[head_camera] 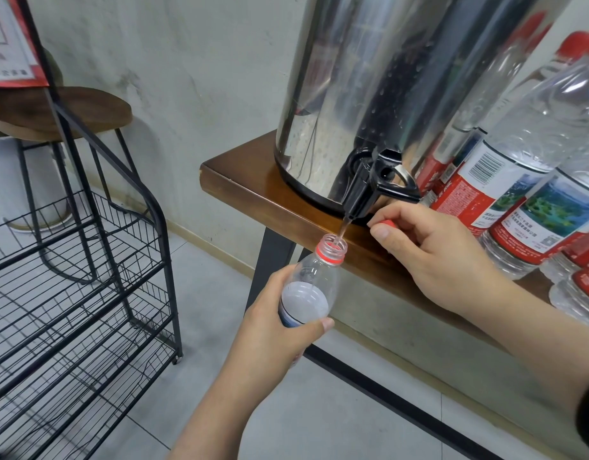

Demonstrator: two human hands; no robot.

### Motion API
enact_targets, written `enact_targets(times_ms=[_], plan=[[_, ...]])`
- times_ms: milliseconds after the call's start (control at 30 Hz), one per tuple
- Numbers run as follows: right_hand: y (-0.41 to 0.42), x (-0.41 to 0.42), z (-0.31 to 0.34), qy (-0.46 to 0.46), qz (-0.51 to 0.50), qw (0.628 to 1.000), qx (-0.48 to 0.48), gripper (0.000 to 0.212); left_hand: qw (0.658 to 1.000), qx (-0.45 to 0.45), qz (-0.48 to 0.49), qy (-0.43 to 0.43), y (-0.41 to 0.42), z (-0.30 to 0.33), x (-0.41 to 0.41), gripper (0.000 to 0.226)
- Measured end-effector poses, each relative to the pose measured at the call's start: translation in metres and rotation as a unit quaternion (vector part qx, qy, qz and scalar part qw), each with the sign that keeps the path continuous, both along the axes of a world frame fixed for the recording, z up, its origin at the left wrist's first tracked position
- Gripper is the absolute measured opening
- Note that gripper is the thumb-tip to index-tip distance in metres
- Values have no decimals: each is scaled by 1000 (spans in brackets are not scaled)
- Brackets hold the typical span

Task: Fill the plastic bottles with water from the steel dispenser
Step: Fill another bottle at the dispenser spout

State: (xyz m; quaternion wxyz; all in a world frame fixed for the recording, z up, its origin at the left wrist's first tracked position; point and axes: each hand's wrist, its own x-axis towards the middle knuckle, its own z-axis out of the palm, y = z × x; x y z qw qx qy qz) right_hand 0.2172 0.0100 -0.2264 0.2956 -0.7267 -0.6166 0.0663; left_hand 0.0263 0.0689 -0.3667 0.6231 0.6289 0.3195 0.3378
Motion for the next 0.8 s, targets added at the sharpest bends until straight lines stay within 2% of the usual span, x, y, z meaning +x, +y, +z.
enact_targets(times_ms=[800], plan=[[0,0,0,1,3,1000,0,38,1000,-3,-2,11,-1,2,0,70]])
